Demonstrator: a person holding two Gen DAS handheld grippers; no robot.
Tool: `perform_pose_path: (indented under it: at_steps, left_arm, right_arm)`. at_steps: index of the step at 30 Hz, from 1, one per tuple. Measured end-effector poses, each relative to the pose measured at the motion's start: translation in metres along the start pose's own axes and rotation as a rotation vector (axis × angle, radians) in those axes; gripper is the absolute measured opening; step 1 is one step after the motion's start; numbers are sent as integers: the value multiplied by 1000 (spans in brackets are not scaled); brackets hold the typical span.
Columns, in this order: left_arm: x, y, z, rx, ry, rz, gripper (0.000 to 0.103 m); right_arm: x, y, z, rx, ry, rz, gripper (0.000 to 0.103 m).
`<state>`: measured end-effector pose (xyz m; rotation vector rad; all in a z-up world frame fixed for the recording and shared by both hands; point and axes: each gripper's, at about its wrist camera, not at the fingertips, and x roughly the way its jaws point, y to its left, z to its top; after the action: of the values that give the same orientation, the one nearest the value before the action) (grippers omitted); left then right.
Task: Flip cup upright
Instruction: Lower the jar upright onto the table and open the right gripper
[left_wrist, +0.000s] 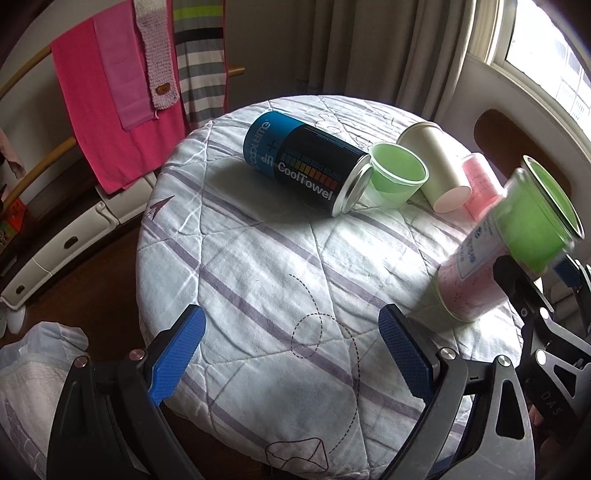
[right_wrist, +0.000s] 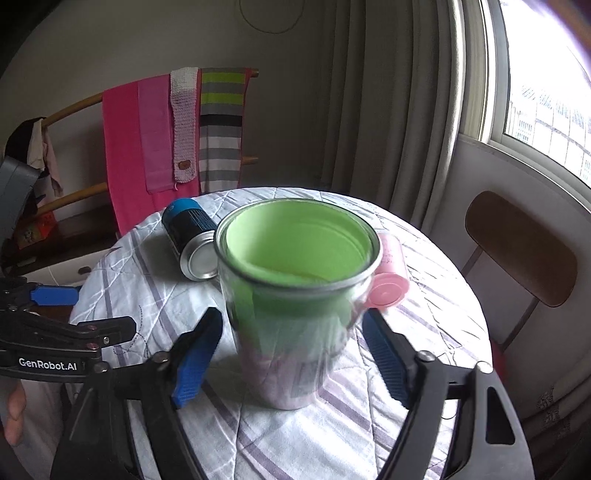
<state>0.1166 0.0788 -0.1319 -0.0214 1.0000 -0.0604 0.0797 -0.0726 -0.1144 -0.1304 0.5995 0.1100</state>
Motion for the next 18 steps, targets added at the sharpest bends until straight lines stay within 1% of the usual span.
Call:
perform_pose_path:
  at_steps: [6, 11, 14, 18]
  left_arm:
    - [-8, -2, -4, 2, -8, 0, 96]
    - [-25, -9, -10, 15, -40, -2, 96]
    - [-40, -15, -17, 25, -71, -13, 96]
    - [-67, -26, -27, 51, -121, -23, 96]
  right_arm:
    - [-10, 3, 0, -2, 11, -10, 80]
    - [-23, 0, -1, 17, 36, -10, 80]
    - [-37, -1, -2, 28, 28, -10, 80]
    - [-63, 0, -4, 38, 20, -34, 80]
